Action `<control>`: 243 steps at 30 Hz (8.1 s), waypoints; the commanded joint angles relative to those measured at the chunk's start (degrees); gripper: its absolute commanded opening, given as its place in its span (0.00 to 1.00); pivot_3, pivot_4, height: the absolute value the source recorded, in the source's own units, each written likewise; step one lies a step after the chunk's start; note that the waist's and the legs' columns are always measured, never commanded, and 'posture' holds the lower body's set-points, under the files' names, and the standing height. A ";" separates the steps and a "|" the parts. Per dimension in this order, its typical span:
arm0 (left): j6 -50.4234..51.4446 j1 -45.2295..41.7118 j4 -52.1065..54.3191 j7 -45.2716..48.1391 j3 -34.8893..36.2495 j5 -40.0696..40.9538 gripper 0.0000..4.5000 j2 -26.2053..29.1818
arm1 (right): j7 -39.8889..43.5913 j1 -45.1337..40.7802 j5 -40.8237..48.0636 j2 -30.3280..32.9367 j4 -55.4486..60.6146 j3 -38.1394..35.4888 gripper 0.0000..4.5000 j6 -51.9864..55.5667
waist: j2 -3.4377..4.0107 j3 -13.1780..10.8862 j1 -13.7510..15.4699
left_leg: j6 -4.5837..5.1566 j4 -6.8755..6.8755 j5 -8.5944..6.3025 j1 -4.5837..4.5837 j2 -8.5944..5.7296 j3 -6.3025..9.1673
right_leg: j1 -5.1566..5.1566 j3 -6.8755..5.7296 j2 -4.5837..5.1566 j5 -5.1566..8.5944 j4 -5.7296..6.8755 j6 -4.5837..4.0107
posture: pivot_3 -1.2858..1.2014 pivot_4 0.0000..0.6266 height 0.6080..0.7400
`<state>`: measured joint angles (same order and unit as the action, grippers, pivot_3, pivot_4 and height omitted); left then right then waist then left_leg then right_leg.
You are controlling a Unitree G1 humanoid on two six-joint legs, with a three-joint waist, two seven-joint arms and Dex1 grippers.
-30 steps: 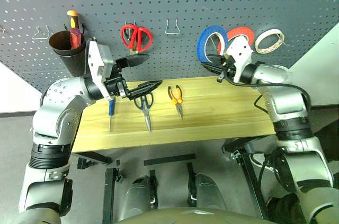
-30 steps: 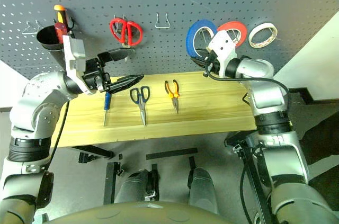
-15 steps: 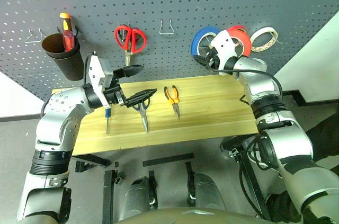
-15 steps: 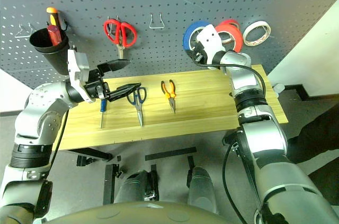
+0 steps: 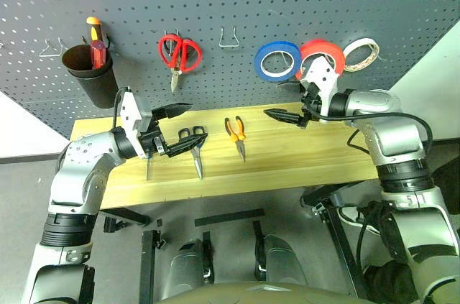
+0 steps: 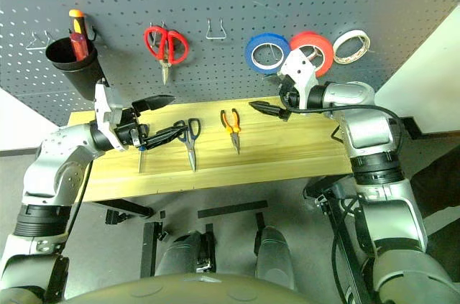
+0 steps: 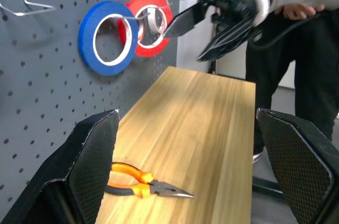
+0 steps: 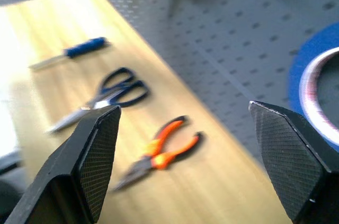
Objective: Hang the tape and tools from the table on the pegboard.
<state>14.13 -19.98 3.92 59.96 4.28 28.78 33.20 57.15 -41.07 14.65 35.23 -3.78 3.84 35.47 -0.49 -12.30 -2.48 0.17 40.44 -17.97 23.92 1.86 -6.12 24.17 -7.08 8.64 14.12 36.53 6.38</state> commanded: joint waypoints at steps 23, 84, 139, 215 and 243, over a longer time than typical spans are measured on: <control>1.39 -2.16 -9.35 -6.21 -3.72 -11.97 0.97 1.60 | -24.54 -18.95 -7.77 -20.29 -36.97 5.92 0.99 12.99 | 0.14 -2.29 0.20 | 0.01 0.04 -0.01 -0.26 0.01 0.00 | 0.04 0.25 0.02 0.02 0.33 -0.02 | 0.53 0.54 0.94; 0.61 8.81 -0.47 -10.44 1.08 -9.61 0.97 0.78 | -16.40 -31.59 -24.97 -27.75 -61.71 8.45 0.47 -8.82 | 0.33 -9.99 2.03 | -0.07 -0.48 0.04 0.14 0.14 -0.57 | 1.17 0.40 0.07 0.06 0.57 -0.04 | 0.57 0.59 0.94; -2.11 1.57 7.92 -9.55 12.50 6.25 0.97 1.32 | -36.60 -34.63 -2.64 -27.28 -31.09 -9.86 0.47 -20.08 | -0.80 0.71 1.75 | -0.18 -0.35 0.10 0.43 0.06 -0.39 | 0.98 0.11 0.00 0.03 0.42 -0.03 | 0.56 0.14 0.94; 39.63 -3.63 -3.32 -60.07 -4.91 -21.41 0.97 -28.23 | 19.17 -8.50 2.20 -5.13 -27.18 4.15 0.99 -22.35 | -0.57 -0.76 3.25 | -0.12 -0.32 0.06 -0.59 0.05 -0.10 | -0.05 0.23 0.05 0.04 0.28 -0.05 | 0.54 0.46 0.94; 36.59 -10.86 -17.07 -65.76 -0.72 -23.14 0.97 -35.89 | 23.96 -13.80 -8.67 -5.46 -46.40 5.87 0.99 -41.16 | -0.50 -5.90 3.18 | -0.06 -0.36 0.04 -0.53 0.06 -0.06 | -0.03 0.17 0.16 0.04 0.17 -0.05 | 0.53 0.58 0.94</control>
<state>50.68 -30.83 -12.39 -5.48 2.89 5.45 -2.24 80.91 -53.47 6.59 29.53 -49.85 10.37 -3.91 -0.99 -18.21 0.70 0.10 40.08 -17.94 23.39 1.93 -6.17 24.14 -6.91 8.80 14.16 36.70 6.33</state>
